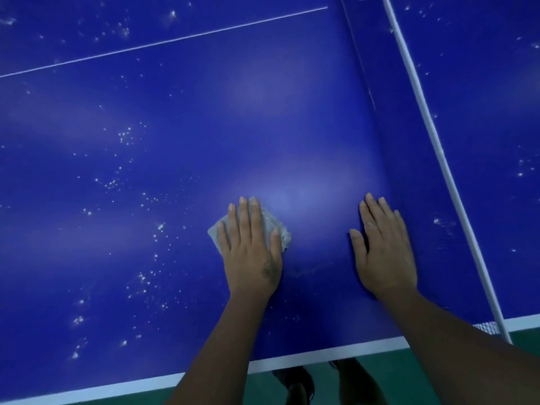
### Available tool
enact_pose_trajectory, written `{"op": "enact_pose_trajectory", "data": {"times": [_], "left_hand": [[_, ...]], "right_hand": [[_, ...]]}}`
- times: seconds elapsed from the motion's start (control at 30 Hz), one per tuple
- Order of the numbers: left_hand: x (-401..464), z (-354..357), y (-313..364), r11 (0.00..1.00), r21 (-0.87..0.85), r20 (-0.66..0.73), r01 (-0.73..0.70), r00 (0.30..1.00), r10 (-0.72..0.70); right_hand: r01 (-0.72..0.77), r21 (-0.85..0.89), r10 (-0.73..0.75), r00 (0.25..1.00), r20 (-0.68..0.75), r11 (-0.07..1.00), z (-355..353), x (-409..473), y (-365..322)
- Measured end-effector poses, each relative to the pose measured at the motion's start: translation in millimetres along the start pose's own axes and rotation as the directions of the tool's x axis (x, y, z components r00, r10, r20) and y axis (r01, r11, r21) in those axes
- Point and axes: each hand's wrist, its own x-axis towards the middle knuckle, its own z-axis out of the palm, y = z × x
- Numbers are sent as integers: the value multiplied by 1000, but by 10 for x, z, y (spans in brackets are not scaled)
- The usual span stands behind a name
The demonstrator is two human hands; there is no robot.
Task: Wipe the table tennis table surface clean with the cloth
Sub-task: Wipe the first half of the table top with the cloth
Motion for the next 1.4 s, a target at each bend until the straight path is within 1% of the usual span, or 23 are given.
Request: {"op": "enact_pose_trajectory", "data": {"times": [0.1, 0.2, 0.3, 0.4, 0.47, 0.53, 0.63, 0.73, 0.83, 0.9, 0.97, 1.07, 1.2, 1.23, 1.27, 1.4], "left_hand": [[-174, -13, 64, 1000, 5, 6, 7, 1000, -7], [143, 33, 221, 1000, 3, -46, 16, 999, -16], [534, 86, 501, 1000, -28, -50, -10, 999, 9], [714, 143, 826, 994, -39, -34, -97, 995, 96], [666, 188, 983, 984, -33, -22, -173, 985, 172], [496, 205, 1081, 963, -42, -17, -267, 964, 266], [94, 197, 1082, 913, -62, -14, -402, 915, 402], [-292, 151, 909, 896, -34, 9, -443, 896, 443], [-621, 81, 599, 891, -28, 61, -452, 889, 453], [-672, 28, 344, 895, -21, 79, -445, 892, 445], [-556, -7, 104, 918, -7, 73, -396, 916, 396], [-306, -22, -70, 964, 5, 66, -267, 962, 266], [-306, 60, 165, 994, -12, 36, -107, 994, 108], [-303, 70, 263, 995, -27, 34, -91, 995, 92], [-282, 81, 362, 994, -42, 33, -99, 994, 101], [-178, 129, 725, 975, -69, 36, -211, 976, 213]], "right_hand": [[4, 16, -3, 1000, -23, 1000, 3, -10, -7], [2, 25, -1, 1000, -28, 1000, 4, 21, -7], [14, 31, -13, 999, -33, 999, 17, 1, 15], [40, 45, -36, 996, -87, 998, 40, -1, 26], [46, 67, -38, 992, -119, 997, 79, 2, 47], [27, 119, -9, 989, -148, 993, 98, -1, 65], [18, 193, 11, 989, -145, 981, 95, -25, 93], [24, 228, 3, 993, -119, 973, 62, -33, 86], [73, 195, -40, 985, -166, 978, 10, -103, 104], [48, 165, -16, 981, -193, 985, -15, -223, 113], [-6, 107, 22, 988, -152, 994, -13, -406, 84], [1, 19, 0, 996, -93, 1000, 32, -575, 54], [-6, -22, 4, 997, -83, 1000, 33, -538, 56], [-10, -25, 8, 996, -87, 1000, 32, -540, 50], [-12, -22, 10, 996, -93, 1000, 31, -542, 43], [-6, -22, 4, 994, -108, 1000, 31, -531, 44]]}}
